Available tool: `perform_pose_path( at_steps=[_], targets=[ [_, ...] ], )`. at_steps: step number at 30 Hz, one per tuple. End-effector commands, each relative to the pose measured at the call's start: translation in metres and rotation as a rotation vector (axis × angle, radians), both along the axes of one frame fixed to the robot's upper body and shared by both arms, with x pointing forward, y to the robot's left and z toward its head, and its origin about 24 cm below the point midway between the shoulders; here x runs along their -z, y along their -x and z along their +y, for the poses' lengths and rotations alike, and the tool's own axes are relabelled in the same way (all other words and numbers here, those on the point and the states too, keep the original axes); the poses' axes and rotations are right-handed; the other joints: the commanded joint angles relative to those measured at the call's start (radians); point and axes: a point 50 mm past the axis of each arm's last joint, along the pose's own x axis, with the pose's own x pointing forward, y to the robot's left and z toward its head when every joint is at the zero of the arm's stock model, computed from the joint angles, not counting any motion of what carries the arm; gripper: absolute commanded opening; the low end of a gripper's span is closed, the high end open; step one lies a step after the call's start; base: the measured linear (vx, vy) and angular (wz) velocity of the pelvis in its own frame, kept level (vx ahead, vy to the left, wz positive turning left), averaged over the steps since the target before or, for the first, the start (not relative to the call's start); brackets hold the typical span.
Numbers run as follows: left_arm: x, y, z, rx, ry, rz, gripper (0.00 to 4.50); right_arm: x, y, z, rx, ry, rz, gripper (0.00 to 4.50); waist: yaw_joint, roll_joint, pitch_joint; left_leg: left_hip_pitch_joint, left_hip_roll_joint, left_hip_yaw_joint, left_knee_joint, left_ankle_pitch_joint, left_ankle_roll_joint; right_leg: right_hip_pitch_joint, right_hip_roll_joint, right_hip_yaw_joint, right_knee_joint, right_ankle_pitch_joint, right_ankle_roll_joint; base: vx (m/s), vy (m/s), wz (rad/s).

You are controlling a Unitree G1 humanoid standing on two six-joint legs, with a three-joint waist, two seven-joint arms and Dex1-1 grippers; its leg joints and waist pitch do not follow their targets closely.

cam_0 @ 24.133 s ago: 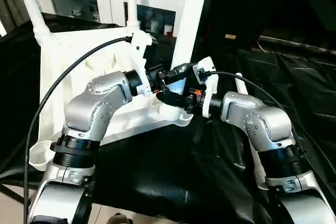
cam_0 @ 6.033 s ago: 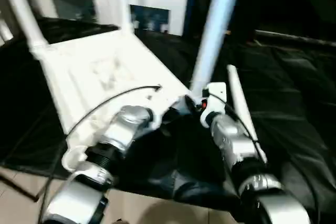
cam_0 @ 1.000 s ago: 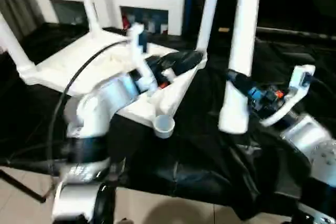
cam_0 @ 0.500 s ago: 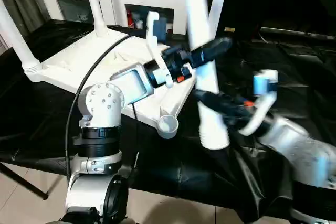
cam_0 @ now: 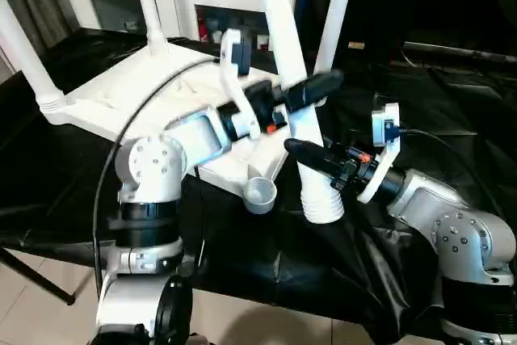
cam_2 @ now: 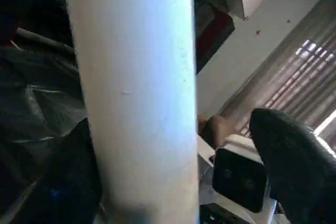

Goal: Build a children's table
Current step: Pick table leg

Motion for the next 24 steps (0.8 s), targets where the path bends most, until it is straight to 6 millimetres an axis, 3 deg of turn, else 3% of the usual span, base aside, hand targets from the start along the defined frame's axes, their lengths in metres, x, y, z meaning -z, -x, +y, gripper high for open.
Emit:
perform_pose_path(
  at_steps=[1, 11, 12, 13, 17, 18, 21, 24],
  targets=[
    [-0.003, 0.001, -0.003, 0.005, 0.009, -0.007, 3.87, -0.007, -0.005, -0.001, 0.012, 0.006, -0.029, 1.84, -0.001, -0.017, -0.069, 0.002, 0.004, 0.006, -0.061, -0.135, 0.023, 0.059, -0.061, 0.039, -0.084, -0.285, -0.108, 0.000, 0.000, 0.00],
    [-0.006, -0.003, 0.000, -0.028, 0.019, -0.008, 3.11, -0.011, -0.008, -0.001, 0.001, 0.006, -0.039, 1.84, -0.001, -0.019, -0.071, 0.002, 0.005, 0.006, -0.060, -0.122, 0.024, 0.058, -0.060, 0.041, -0.082, -0.267, -0.101, 0.000, 0.000, 0.00],
    [-0.005, -0.004, 0.000, -0.038, 0.015, -0.002, 2.84, -0.011, -0.008, -0.001, 0.001, 0.005, -0.040, 1.84, -0.001, -0.019, -0.070, 0.001, 0.005, 0.006, -0.060, -0.119, 0.023, 0.059, -0.060, 0.040, -0.082, -0.262, -0.103, 0.000, 0.000, 0.00],
    [-0.004, -0.004, 0.001, -0.042, 0.014, 0.001, 2.80, -0.012, -0.008, -0.001, 0.004, 0.005, -0.041, 1.84, -0.001, -0.022, -0.071, 0.002, 0.005, 0.007, -0.060, -0.119, 0.024, 0.059, -0.060, 0.041, -0.081, -0.255, -0.107, 0.000, 0.000, 0.00],
    [-0.003, -0.007, 0.003, -0.062, 0.005, 0.005, 2.73, -0.011, -0.008, 0.000, -0.001, 0.008, -0.040, 1.84, 0.000, -0.017, -0.070, 0.002, 0.005, 0.006, -0.060, -0.122, 0.022, 0.060, -0.060, 0.040, -0.081, -0.255, -0.112, 0.000, 0.000, 0.00],
    [-0.003, -0.007, 0.003, -0.063, 0.003, 0.006, 2.43, -0.010, -0.008, 0.000, -0.003, 0.012, -0.039, 1.84, -0.001, -0.017, -0.071, 0.002, 0.005, 0.006, -0.060, -0.122, 0.022, 0.059, -0.060, 0.040, -0.081, -0.256, -0.112, 0.000, 0.000, 0.00],
    [-0.004, -0.008, 0.003, -0.076, -0.006, -0.008, 2.39, -0.010, -0.009, 0.000, -0.006, 0.015, -0.031, 1.84, 0.000, -0.020, -0.070, 0.003, 0.005, 0.006, -0.061, -0.129, 0.022, 0.059, -0.060, 0.040, -0.083, -0.277, -0.102, 0.000, 0.000, 0.00],
    [-0.010, -0.011, 0.004, -0.130, -0.027, -0.066, 2.00, -0.009, -0.011, 0.002, -0.024, 0.010, -0.006, 2.54, 0.000, -0.021, -0.070, 0.002, 0.006, 0.006, -0.061, -0.128, 0.022, 0.059, -0.061, 0.040, -0.085, -0.280, -0.100, 0.000, 0.000, 0.00]
  ],
)
